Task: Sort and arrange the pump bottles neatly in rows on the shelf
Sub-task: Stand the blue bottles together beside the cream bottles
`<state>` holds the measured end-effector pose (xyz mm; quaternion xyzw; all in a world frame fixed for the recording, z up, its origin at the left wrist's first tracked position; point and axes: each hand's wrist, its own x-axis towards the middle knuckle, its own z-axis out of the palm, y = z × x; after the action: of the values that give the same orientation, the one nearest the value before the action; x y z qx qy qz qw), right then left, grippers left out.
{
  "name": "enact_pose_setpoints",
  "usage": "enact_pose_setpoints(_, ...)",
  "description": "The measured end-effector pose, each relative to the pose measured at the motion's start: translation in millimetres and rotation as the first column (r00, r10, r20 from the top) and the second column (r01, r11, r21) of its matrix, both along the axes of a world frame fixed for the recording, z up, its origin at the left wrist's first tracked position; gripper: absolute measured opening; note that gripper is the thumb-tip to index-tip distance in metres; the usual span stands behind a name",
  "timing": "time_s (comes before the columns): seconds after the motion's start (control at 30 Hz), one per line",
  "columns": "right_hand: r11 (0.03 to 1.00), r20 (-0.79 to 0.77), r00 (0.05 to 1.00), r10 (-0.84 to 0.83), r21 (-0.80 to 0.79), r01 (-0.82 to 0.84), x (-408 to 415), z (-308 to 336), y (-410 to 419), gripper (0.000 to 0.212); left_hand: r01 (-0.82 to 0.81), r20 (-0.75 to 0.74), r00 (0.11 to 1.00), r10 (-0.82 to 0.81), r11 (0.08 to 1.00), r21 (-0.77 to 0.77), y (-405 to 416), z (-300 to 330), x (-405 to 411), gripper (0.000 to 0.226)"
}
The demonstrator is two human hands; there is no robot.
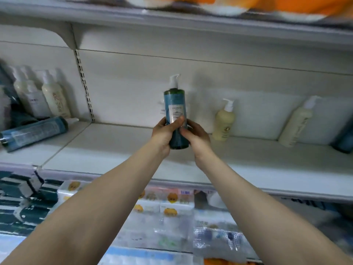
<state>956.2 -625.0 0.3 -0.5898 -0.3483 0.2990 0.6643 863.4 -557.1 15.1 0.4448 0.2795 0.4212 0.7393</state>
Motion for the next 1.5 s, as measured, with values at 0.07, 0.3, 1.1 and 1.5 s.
enact_pose_setpoints(0.07,1.0,0.043,0.999,0.019,0.013,-0.019,6.8,-1.9,-11.6,0.05,0.048,-0.003,0.999,-0.048,0.999,-0.002,-5.5,3.7,9.0,0.044)
enact_pose_setpoints(0.3,0.986,0.02,0.987,-0.159,0.054,0.158,34.7,1.5,-54.3,0.059,0.266,0.024,0.964,-0.265,0.964,-0.017,-33.4,9.6,40.0,0.04)
enact_pose_setpoints(1.1,0.949,0.046,0.958,-0.282,0.164,0.271,132.7,-15.5,-192.5,0.075,0.486,-0.17,0.872,-0.458,0.849,0.207,-134.7,-1.8,142.5,0.047)
enact_pose_setpoints(1.5,0.948,0.079,0.946,-0.316,0.078,0.31,286.6,-0.9,-261.3,0.07,0.463,-0.247,0.874,-0.418,0.871,0.166,-213.0,14.1,286.3,0.059)
